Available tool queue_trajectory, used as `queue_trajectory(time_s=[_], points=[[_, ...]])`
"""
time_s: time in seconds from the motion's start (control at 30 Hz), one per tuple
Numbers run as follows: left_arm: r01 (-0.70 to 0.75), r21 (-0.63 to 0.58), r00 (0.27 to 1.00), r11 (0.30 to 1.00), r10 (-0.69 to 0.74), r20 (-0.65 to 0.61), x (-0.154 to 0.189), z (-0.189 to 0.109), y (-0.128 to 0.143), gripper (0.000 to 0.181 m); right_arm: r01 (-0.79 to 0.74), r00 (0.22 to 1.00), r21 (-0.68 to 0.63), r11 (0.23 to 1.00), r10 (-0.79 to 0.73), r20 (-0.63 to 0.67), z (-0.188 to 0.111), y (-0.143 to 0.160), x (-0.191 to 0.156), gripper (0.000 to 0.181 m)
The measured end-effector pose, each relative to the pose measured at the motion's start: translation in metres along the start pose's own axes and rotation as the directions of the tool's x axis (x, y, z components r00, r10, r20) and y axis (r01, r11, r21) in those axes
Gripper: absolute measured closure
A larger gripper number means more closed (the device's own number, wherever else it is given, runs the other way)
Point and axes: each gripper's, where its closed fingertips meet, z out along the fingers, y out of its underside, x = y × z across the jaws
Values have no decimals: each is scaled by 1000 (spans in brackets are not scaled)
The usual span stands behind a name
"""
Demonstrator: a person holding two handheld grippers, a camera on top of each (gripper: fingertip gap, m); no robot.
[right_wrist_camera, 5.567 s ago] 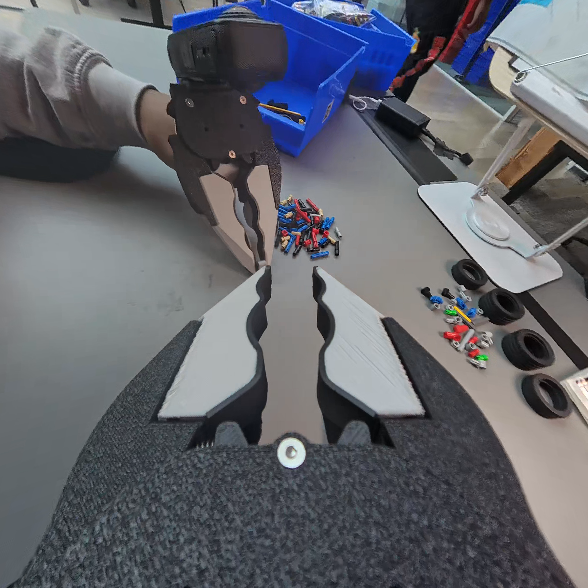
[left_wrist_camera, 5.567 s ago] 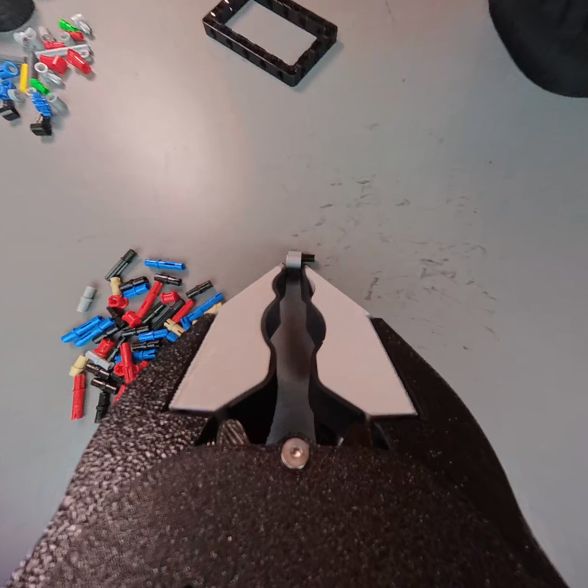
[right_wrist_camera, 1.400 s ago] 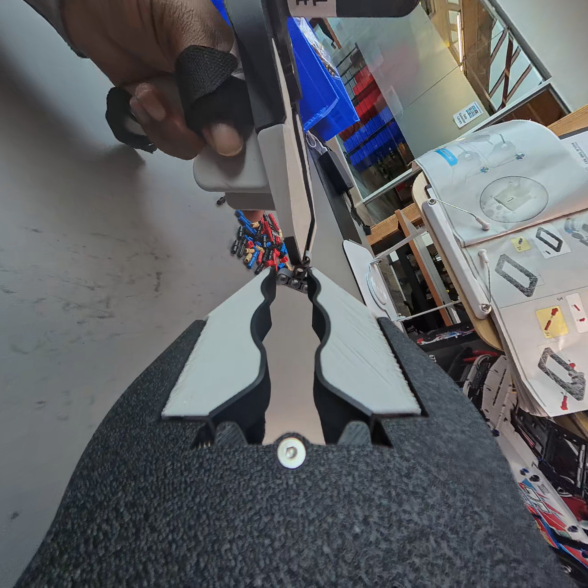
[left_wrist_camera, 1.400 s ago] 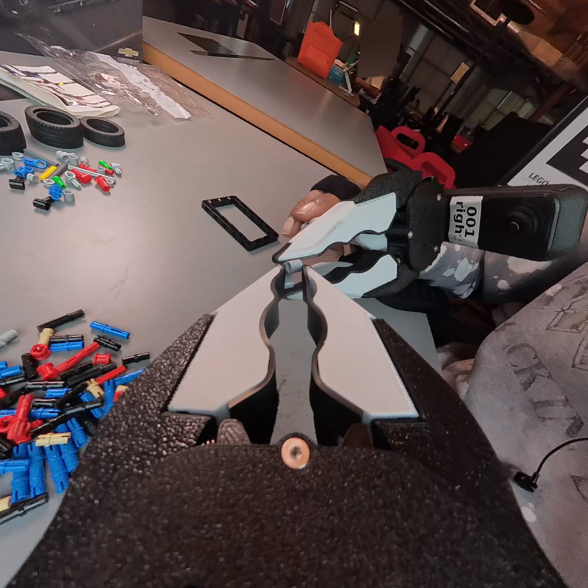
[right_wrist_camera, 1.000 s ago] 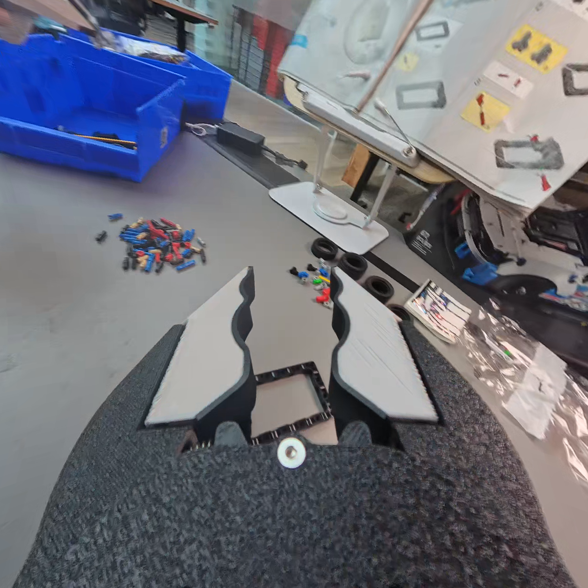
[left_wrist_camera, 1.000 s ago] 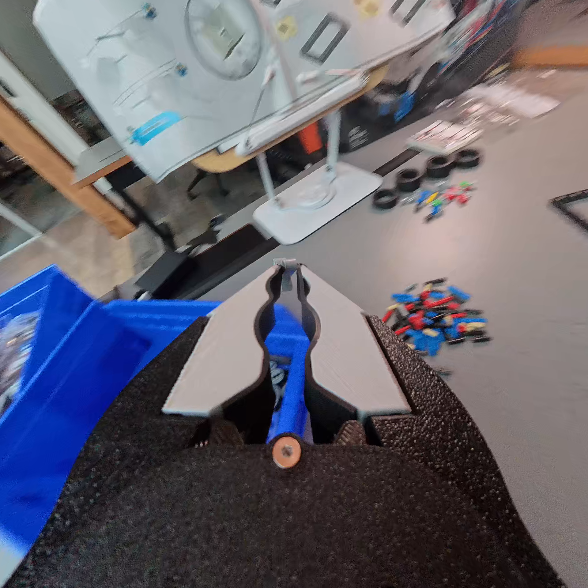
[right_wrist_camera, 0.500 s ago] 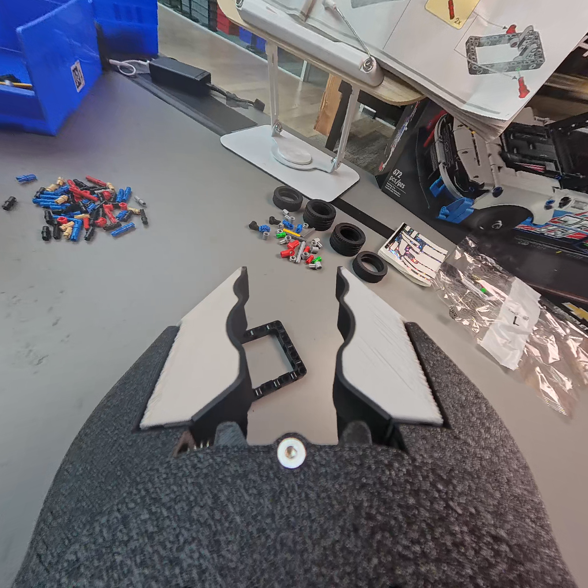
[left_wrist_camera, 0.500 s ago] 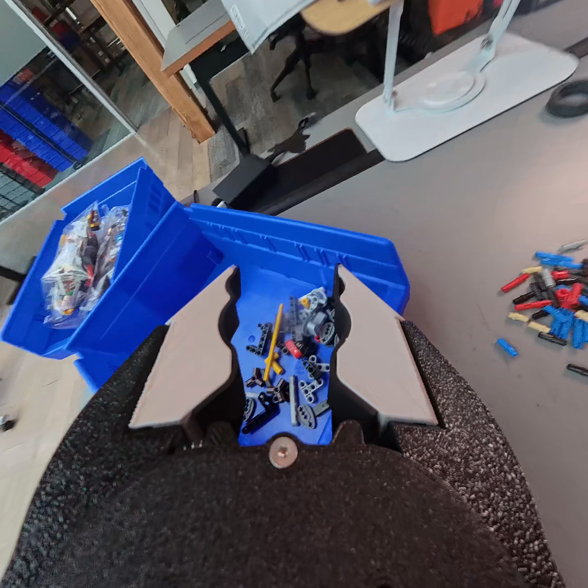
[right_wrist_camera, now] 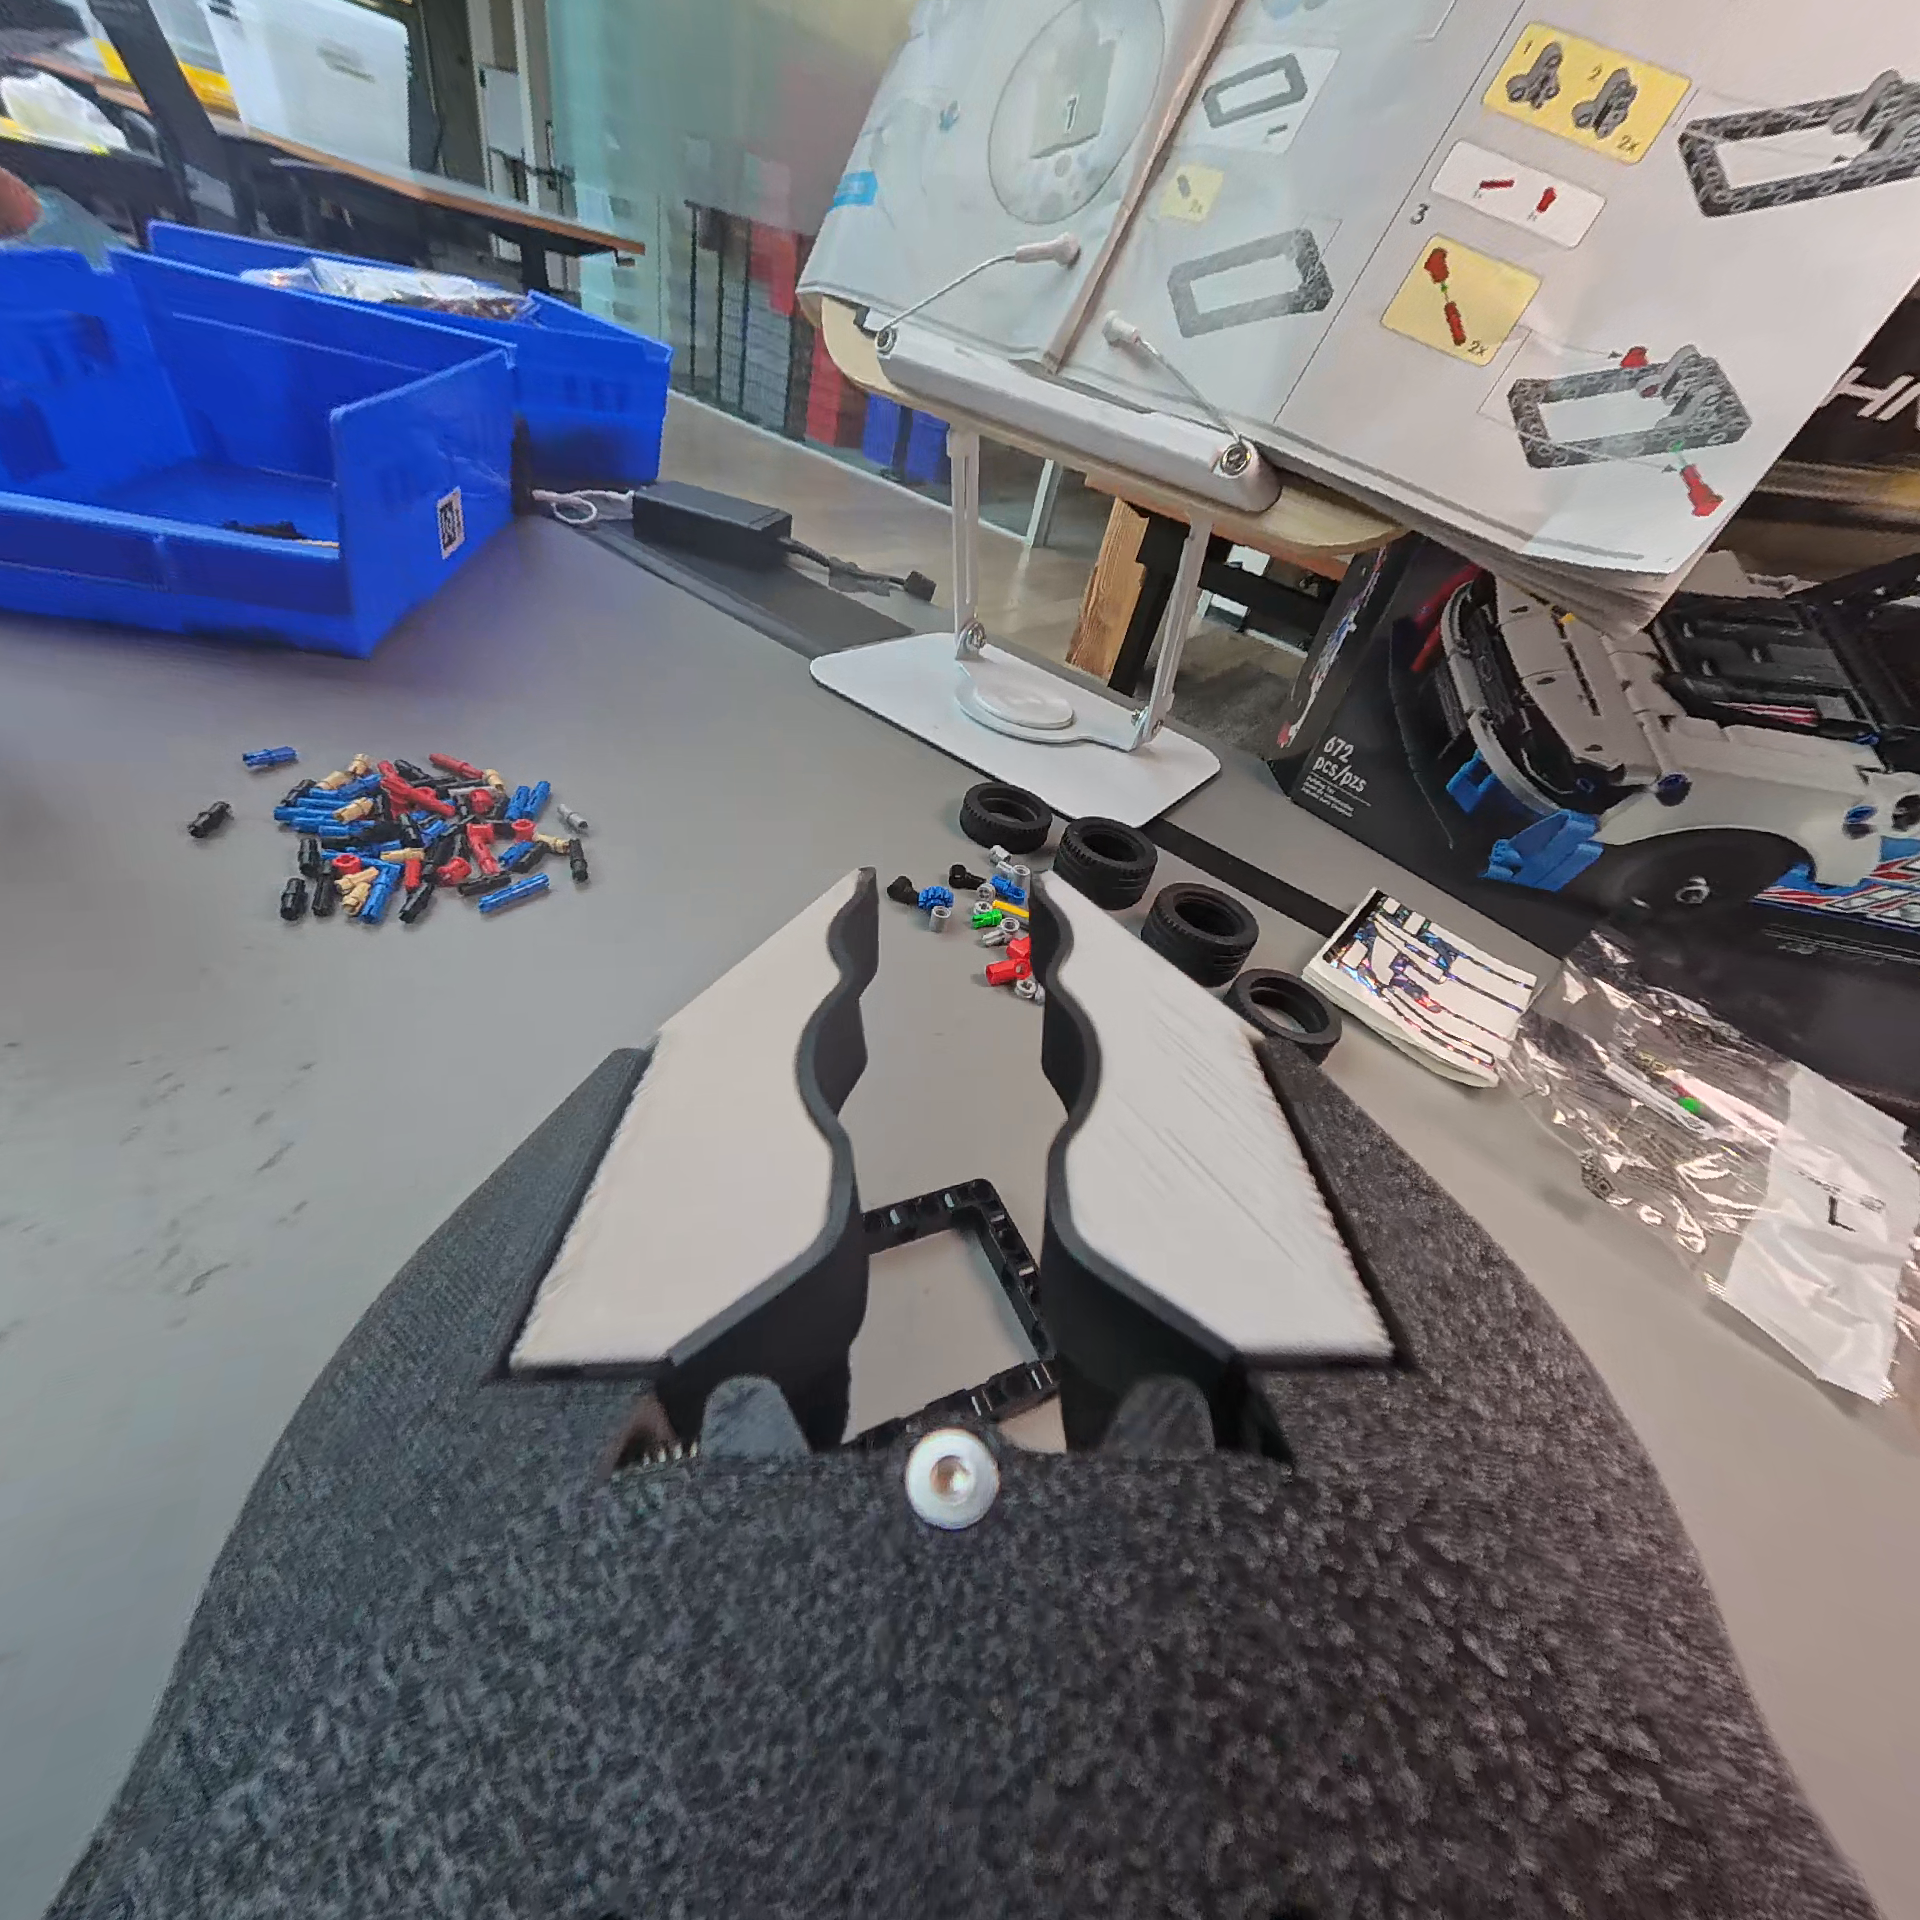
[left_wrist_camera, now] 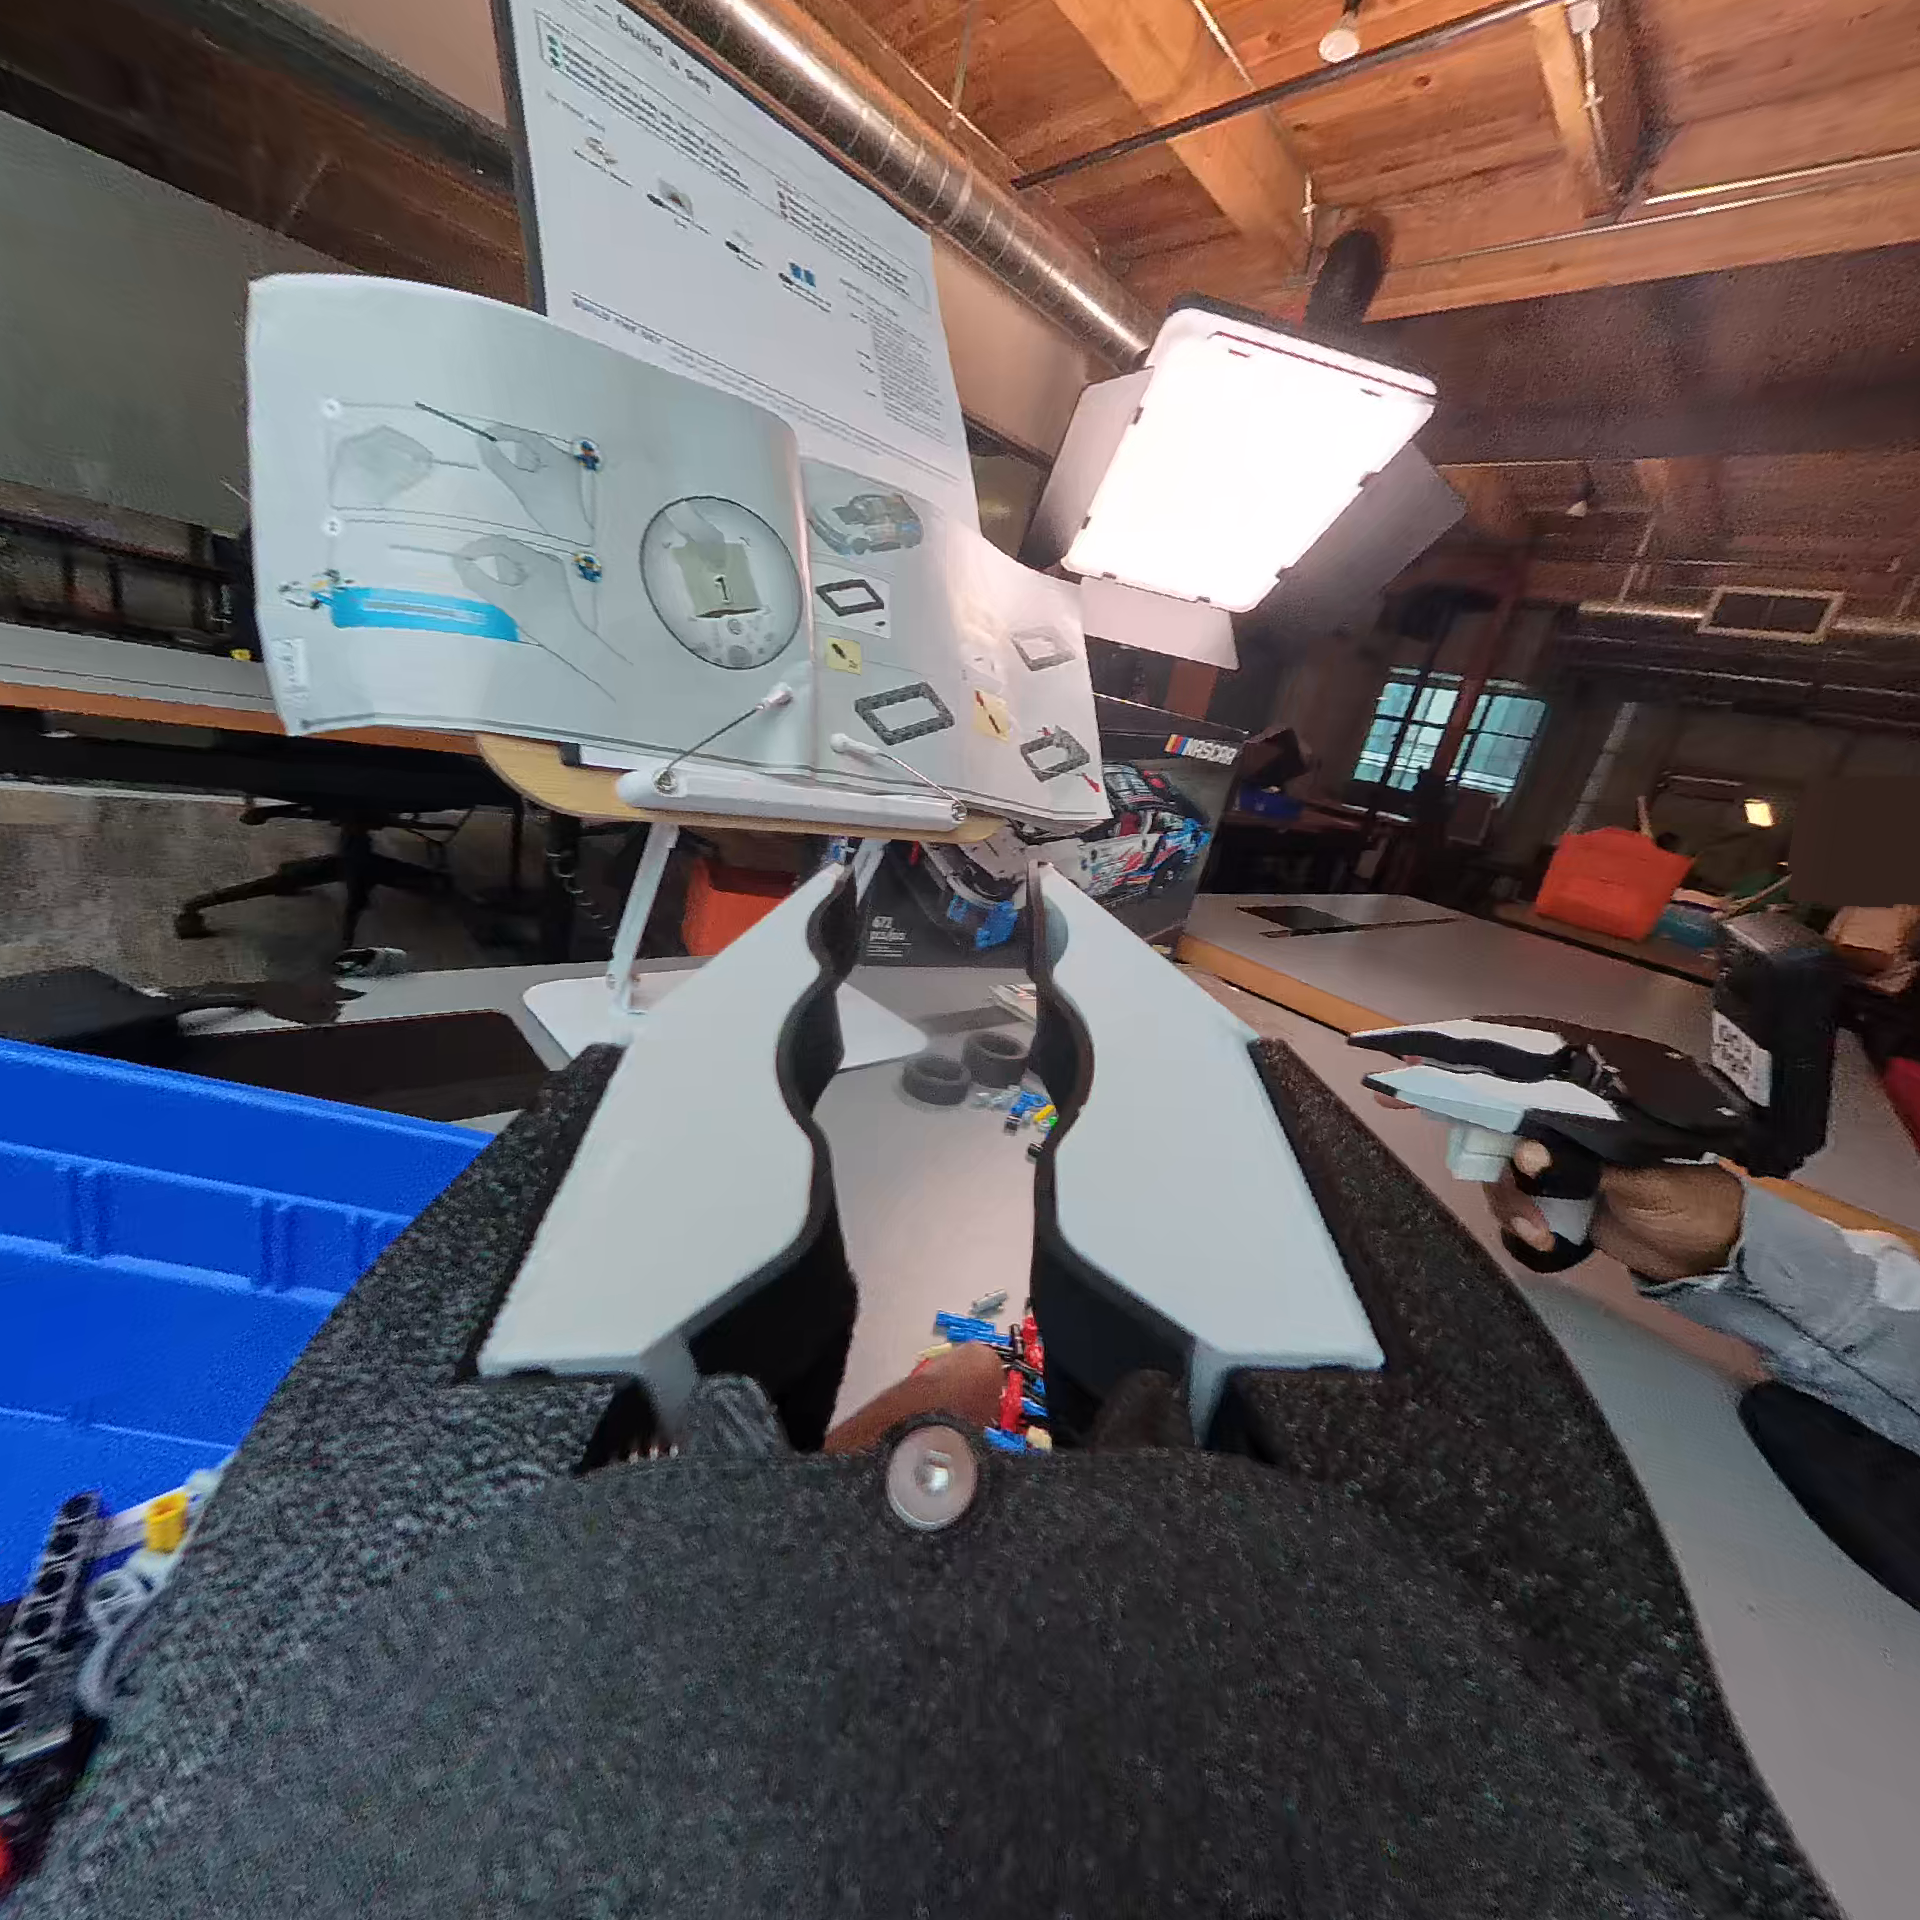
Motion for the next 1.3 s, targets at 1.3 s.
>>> queue_trajectory(time_s=[1.3], points=[[-335, -339, 929, 879, 369, 39, 12, 23, 90, 139, -135, 971, -45, 990, 123, -205, -5, 23, 48, 164]])
